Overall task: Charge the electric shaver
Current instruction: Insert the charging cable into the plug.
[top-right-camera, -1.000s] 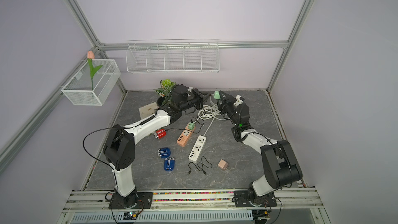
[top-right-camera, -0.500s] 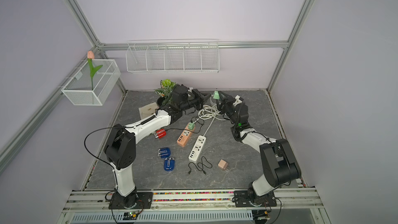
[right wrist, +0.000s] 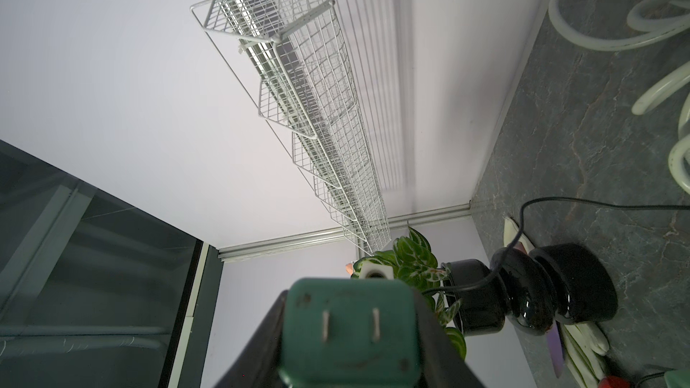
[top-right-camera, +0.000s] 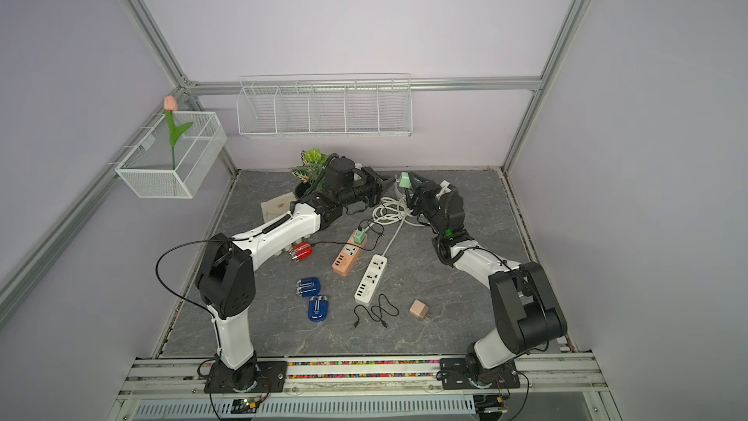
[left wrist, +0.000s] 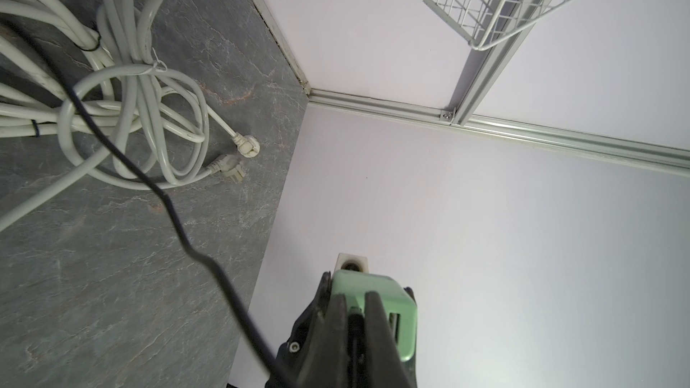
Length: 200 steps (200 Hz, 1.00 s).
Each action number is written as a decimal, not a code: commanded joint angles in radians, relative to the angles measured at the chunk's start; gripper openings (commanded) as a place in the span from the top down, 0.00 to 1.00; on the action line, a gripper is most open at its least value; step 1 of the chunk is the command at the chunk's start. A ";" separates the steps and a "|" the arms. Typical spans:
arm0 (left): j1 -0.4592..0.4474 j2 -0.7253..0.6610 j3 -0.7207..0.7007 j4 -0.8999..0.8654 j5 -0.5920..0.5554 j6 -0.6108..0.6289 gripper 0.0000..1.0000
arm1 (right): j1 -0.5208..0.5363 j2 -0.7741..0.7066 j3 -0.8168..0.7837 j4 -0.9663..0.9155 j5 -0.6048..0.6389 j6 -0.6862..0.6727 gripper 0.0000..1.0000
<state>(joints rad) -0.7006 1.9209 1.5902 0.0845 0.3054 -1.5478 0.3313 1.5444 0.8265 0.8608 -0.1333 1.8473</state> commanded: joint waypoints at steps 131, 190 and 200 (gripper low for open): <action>-0.027 0.026 0.063 -0.183 -0.037 0.092 1.00 | 0.046 -0.048 0.084 0.004 -0.012 0.074 0.93; -0.037 0.052 0.073 -0.123 0.004 0.048 1.00 | 0.060 -0.029 0.135 -0.037 -0.032 0.052 0.93; -0.042 0.057 0.076 -0.115 0.014 0.040 1.00 | 0.066 -0.023 0.141 -0.037 -0.032 0.052 0.93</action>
<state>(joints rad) -0.7063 1.9285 1.6459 -0.0109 0.2573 -1.4860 0.3576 1.5410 0.9024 0.7204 -0.0975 1.8446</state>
